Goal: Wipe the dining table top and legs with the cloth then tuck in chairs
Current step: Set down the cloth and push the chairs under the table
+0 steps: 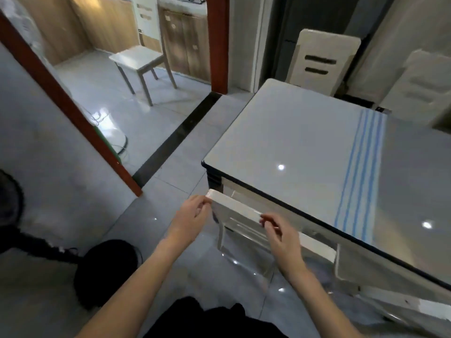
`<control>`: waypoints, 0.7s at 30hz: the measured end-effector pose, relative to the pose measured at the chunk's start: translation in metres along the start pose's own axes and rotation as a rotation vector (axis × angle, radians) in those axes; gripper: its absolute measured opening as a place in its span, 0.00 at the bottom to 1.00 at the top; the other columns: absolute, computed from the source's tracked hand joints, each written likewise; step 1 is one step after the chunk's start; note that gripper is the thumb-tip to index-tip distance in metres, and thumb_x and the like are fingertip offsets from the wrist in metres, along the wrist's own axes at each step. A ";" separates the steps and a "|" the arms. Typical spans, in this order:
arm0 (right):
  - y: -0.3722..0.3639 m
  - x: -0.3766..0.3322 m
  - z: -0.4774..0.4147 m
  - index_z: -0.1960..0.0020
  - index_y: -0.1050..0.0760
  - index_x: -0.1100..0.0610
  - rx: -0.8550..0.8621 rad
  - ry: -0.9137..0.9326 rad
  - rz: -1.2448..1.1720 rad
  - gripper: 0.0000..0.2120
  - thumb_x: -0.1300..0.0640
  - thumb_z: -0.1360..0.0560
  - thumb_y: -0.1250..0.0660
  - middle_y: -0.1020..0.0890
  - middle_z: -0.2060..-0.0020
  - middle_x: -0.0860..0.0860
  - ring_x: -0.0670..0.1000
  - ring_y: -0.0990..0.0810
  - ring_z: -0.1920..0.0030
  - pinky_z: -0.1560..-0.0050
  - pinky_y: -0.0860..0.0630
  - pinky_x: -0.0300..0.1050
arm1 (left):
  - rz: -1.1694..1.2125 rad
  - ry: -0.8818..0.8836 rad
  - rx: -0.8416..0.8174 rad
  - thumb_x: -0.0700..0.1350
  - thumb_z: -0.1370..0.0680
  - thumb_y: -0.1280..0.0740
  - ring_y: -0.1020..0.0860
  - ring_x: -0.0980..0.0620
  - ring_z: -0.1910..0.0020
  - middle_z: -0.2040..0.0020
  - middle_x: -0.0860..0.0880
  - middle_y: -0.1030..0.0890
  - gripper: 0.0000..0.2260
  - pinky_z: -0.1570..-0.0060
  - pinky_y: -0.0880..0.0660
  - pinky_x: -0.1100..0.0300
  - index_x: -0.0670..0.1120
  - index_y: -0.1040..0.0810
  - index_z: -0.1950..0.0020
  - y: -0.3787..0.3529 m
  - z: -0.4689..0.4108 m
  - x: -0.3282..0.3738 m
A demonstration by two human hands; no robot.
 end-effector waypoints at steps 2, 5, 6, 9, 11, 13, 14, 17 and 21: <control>-0.019 0.012 0.007 0.50 0.20 0.53 -0.078 -0.048 -0.054 0.10 0.64 0.22 0.37 0.17 0.57 0.45 0.41 0.19 0.54 0.54 0.26 0.29 | 0.113 0.137 0.057 0.50 0.25 0.41 0.23 0.53 0.57 0.56 0.50 0.20 0.13 0.57 0.29 0.65 0.45 0.20 0.53 0.007 0.032 -0.024; -0.050 0.050 0.016 0.57 0.20 0.52 -0.238 -0.254 -0.046 0.11 0.63 0.22 0.36 0.16 0.62 0.49 0.43 0.19 0.62 0.58 0.26 0.38 | 0.236 0.389 0.104 0.49 0.28 0.40 0.23 0.51 0.58 0.58 0.46 0.19 0.12 0.58 0.30 0.68 0.45 0.20 0.57 0.013 0.093 -0.072; -0.059 0.063 0.018 0.59 0.20 0.52 -0.272 -0.334 -0.040 0.11 0.63 0.22 0.36 0.16 0.64 0.51 0.45 0.20 0.63 0.58 0.25 0.43 | 0.261 0.468 0.099 0.47 0.27 0.39 0.23 0.51 0.58 0.58 0.45 0.19 0.10 0.57 0.30 0.67 0.45 0.20 0.57 0.013 0.114 -0.092; -0.084 0.084 0.019 0.60 0.20 0.57 -0.306 -0.545 -0.085 0.11 0.61 0.21 0.37 0.17 0.64 0.57 0.50 0.20 0.67 0.61 0.23 0.43 | 0.287 0.688 0.124 0.37 0.22 0.37 0.22 0.48 0.59 0.61 0.46 0.19 0.11 0.57 0.27 0.58 0.49 0.22 0.62 0.019 0.170 -0.144; -0.101 0.085 0.015 0.59 0.22 0.61 -0.321 -0.602 -0.130 0.12 0.63 0.20 0.40 0.19 0.66 0.58 0.51 0.21 0.69 0.68 0.26 0.39 | 0.345 0.806 0.181 0.33 0.21 0.39 0.25 0.49 0.61 0.65 0.45 0.22 0.13 0.62 0.29 0.61 0.45 0.24 0.63 0.026 0.198 -0.167; -0.121 0.082 0.007 0.60 0.22 0.62 -0.358 -0.613 -0.134 0.12 0.65 0.21 0.40 0.19 0.67 0.59 0.54 0.22 0.68 0.67 0.27 0.42 | 0.392 0.894 0.206 0.34 0.20 0.41 0.27 0.48 0.64 0.65 0.44 0.24 0.12 0.67 0.31 0.65 0.41 0.23 0.61 0.033 0.216 -0.181; -0.134 0.080 0.001 0.60 0.22 0.62 -0.378 -0.613 -0.135 0.12 0.65 0.21 0.40 0.19 0.67 0.59 0.56 0.22 0.67 0.65 0.28 0.44 | 0.419 0.933 0.224 0.35 0.20 0.41 0.27 0.48 0.66 0.65 0.44 0.23 0.11 0.67 0.31 0.64 0.41 0.23 0.59 0.036 0.223 -0.189; -0.175 0.069 -0.022 0.59 0.21 0.62 -0.438 -0.605 -0.105 0.11 0.64 0.21 0.40 0.19 0.65 0.60 0.56 0.21 0.65 0.62 0.28 0.46 | 0.490 1.035 0.296 0.37 0.19 0.42 0.28 0.50 0.67 0.63 0.42 0.23 0.10 0.67 0.32 0.61 0.38 0.23 0.56 0.050 0.227 -0.214; -0.242 0.047 -0.065 0.57 0.22 0.62 -0.493 -0.586 -0.095 0.10 0.63 0.21 0.40 0.18 0.62 0.61 0.57 0.20 0.62 0.60 0.27 0.48 | 0.480 1.088 0.313 0.37 0.19 0.42 0.27 0.48 0.67 0.64 0.43 0.22 0.11 0.66 0.32 0.59 0.39 0.22 0.58 0.084 0.202 -0.256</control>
Point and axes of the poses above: each hand's wrist, its own z-axis away from the middle knuckle, its own y-axis out of the back of the hand, x = y × z, the point moved 2 cm from there along -z, towards the middle knuckle
